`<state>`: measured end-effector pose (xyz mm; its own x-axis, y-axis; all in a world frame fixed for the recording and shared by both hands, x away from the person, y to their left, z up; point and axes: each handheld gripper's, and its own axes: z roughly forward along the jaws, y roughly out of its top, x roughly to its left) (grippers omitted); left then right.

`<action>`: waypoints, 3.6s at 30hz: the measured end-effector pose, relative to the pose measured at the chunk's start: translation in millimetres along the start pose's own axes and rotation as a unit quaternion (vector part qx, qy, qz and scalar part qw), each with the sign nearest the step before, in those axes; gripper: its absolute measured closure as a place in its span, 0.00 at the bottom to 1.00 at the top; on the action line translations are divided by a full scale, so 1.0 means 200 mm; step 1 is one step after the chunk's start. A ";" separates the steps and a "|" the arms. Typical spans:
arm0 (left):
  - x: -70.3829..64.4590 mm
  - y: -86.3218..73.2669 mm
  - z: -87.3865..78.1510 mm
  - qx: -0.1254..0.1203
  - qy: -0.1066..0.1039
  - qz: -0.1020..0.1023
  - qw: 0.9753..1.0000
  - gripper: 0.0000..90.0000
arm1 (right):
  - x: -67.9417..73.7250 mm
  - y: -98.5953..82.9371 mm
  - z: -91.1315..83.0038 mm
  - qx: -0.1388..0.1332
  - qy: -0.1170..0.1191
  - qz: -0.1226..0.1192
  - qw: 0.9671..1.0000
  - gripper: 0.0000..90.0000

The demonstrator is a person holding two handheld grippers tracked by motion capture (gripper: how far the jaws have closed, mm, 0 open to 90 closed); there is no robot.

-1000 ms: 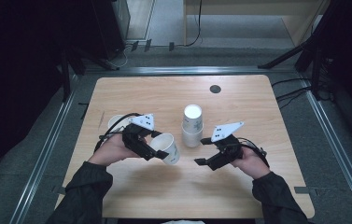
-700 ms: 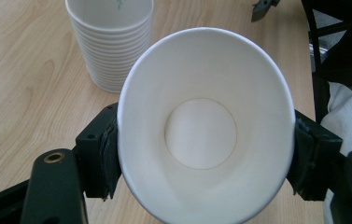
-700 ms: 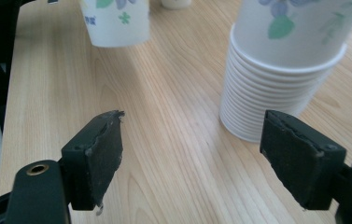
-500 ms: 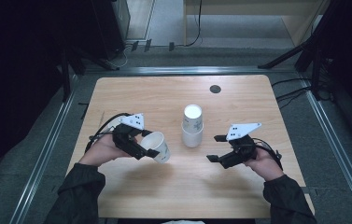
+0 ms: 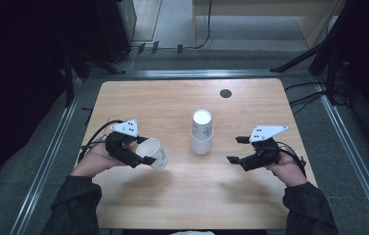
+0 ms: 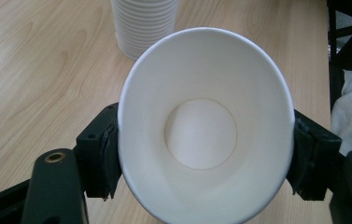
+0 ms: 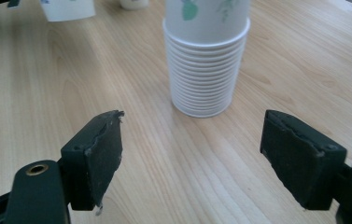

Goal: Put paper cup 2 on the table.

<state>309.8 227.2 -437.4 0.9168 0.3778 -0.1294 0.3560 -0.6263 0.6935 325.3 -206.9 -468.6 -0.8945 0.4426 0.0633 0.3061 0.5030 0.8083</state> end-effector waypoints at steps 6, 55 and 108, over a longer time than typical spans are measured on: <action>0.01 -0.07 -0.05 0.004 0.013 -0.014 1.000 0.29 | -0.05 -0.01 -0.01 0.003 -0.014 0.012 1.000 0.24; 0.15 -0.43 -0.13 0.086 0.108 -0.092 0.986 0.24 | -0.15 0.00 0.00 -0.016 -0.043 0.067 0.997 0.24; 0.11 -0.31 -0.32 -0.006 0.100 -0.128 0.987 0.14 | -0.14 0.00 0.01 0.000 -0.045 0.054 0.998 0.24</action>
<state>295.3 317.6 -438.6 0.7427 0.6505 -0.1590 0.5677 -0.4857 0.6647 350.3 -217.7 -471.9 -0.8238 0.5585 0.0970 0.3982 0.4484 0.8002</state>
